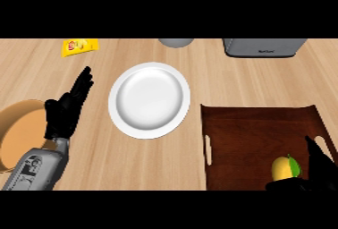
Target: Pick the lemon from the tray and place it in the plate
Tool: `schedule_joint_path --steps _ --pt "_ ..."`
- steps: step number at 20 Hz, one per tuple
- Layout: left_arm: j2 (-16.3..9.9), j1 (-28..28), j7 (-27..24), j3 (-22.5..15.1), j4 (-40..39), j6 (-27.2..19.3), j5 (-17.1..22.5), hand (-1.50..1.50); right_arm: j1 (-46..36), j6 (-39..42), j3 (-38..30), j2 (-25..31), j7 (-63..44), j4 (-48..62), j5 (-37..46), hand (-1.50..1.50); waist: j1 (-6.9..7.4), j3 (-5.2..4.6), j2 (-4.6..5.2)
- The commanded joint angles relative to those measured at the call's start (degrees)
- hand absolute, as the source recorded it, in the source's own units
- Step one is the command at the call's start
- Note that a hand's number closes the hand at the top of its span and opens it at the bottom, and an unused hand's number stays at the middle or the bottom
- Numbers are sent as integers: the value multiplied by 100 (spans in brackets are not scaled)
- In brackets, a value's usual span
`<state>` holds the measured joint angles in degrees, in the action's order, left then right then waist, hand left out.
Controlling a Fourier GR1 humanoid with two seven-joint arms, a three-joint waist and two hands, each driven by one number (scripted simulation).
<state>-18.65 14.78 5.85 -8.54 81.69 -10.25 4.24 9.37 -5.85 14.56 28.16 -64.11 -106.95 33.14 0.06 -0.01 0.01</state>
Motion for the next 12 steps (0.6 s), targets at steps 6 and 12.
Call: schedule_joint_path --steps 6,12 --pt "364 -9 88 -16 58 -47 -382 0 190 367 -414 -300 26 400 0 -150 -37 1 -5" --pt "288 23 -36 446 -165 355 -355 0 25 563 -722 -484 355 576 238 150 -28 1 -3"
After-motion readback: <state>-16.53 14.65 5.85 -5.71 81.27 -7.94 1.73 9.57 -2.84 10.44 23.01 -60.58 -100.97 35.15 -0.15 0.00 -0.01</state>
